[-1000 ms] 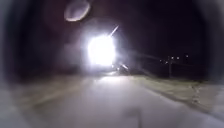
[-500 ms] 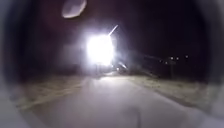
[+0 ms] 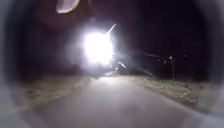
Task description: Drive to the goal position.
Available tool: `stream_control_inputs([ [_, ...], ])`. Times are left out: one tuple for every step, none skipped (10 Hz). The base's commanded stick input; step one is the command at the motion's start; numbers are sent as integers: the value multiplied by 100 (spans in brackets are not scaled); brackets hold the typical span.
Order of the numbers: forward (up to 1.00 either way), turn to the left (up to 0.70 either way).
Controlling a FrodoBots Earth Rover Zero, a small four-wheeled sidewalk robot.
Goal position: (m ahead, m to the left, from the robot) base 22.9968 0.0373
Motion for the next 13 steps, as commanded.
stream_control_inputs([
  [100,0],
  [100,0],
  [100,0],
  [100,0],
  [100,0],
  [100,0],
  [100,0],
  [100,0],
  [100,0],
  [100,0],
  [100,0],
  [100,0],
  [100,0],
])
